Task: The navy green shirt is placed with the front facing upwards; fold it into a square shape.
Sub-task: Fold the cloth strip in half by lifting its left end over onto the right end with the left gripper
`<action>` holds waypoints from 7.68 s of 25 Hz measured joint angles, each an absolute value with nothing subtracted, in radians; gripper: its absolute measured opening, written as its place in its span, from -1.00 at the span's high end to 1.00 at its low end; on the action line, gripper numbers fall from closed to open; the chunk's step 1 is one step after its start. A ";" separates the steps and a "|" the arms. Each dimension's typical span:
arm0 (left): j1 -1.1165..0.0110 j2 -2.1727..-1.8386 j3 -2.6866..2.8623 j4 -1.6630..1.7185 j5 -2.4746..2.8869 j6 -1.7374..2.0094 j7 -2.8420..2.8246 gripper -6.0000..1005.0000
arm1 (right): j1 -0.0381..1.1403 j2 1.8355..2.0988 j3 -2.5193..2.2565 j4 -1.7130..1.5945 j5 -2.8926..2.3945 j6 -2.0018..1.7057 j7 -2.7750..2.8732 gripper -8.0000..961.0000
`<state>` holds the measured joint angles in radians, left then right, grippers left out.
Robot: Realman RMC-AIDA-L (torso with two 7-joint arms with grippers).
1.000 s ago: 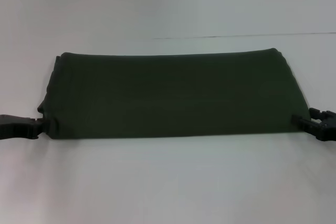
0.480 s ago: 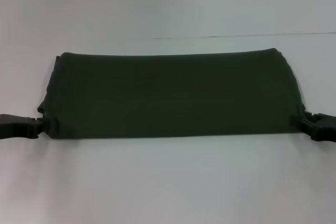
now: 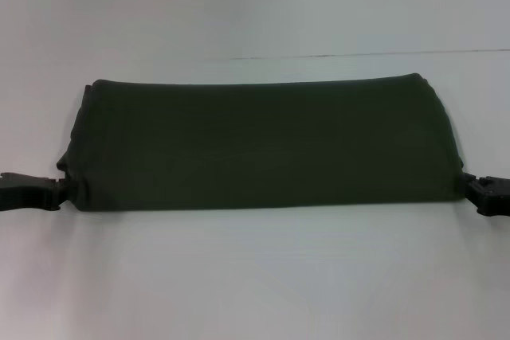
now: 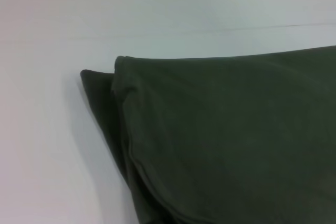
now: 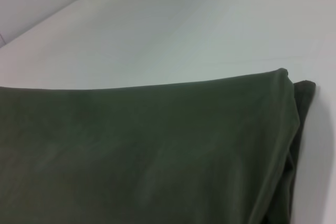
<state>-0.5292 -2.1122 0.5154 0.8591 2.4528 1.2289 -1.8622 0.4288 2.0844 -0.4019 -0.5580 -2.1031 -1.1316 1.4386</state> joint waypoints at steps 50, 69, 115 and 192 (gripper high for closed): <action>-0.245 -2.163 0.304 1.013 2.400 1.720 -1.374 0.99 | 0.131 2.096 -0.311 -0.599 -2.100 -1.539 1.192 0.92; -0.261 -2.161 0.281 1.008 2.389 1.731 -1.383 0.82 | 0.158 2.086 -0.176 -0.610 -2.095 -1.581 1.176 0.31; -0.422 -2.166 0.415 1.187 2.459 1.647 -2.228 -0.65 | 0.431 2.090 -0.752 -0.792 -2.143 -1.836 1.029 -0.59; -0.512 -2.062 0.208 0.957 2.616 1.615 -2.192 -0.64 | 0.477 2.094 -0.749 -0.581 -2.037 -1.672 1.022 -0.56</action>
